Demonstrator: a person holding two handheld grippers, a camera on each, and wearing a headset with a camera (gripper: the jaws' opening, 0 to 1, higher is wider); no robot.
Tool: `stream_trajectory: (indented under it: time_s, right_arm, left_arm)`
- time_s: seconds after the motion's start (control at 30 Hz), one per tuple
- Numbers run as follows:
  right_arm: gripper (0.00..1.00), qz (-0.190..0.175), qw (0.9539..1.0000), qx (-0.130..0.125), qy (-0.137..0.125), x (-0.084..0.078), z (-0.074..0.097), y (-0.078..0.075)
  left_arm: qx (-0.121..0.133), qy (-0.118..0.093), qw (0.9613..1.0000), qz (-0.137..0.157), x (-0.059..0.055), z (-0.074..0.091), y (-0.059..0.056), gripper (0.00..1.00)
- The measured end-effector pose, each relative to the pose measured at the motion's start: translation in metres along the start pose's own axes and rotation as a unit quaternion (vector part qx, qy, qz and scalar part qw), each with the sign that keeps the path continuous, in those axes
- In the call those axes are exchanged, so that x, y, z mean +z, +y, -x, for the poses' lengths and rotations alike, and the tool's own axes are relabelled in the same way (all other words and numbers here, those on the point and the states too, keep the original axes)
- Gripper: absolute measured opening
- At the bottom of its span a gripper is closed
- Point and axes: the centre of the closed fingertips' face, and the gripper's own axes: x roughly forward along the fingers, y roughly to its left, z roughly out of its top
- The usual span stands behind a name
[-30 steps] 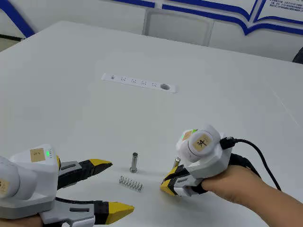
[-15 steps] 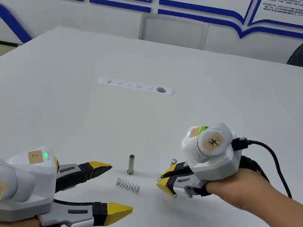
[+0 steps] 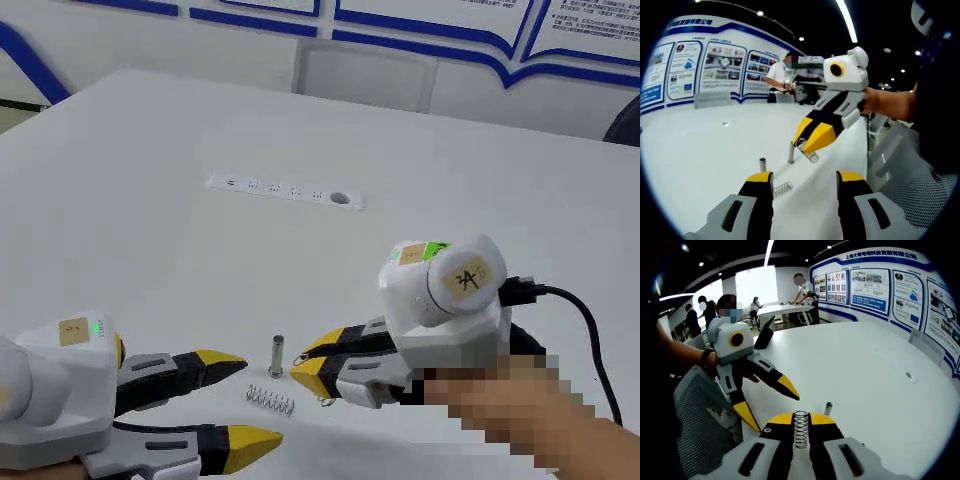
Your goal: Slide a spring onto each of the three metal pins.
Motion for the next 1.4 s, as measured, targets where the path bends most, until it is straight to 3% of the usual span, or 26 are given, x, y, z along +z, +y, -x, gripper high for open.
stream_trajectory:
  time_s: [0.4,0.67,0.97,1.4]
  right_arm:
    - [0.11,-0.007,0.9979,0.04,-0.05,0.029,-0.008,0.027]
    - [0.11,0.0,0.9963,0.057,-0.065,0.038,-0.013,0.043]
    - [0.11,0.002,0.996,0.06,-0.066,0.037,-0.013,0.047]
    - [0.11,0.011,0.9961,0.058,-0.066,0.036,-0.006,0.045]
  left_arm:
    - [-0.018,-0.035,0.9985,0.037,0.013,0.002,-0.003,0.41]
    - [-0.033,-0.043,0.9973,0.049,0.018,0.001,-0.006,0.34]
    - [-0.046,-0.056,0.9963,0.046,0.023,0.003,-0.012,0.13]
    - [-0.044,-0.055,0.997,0.033,0.025,0.001,-0.013,0.12]
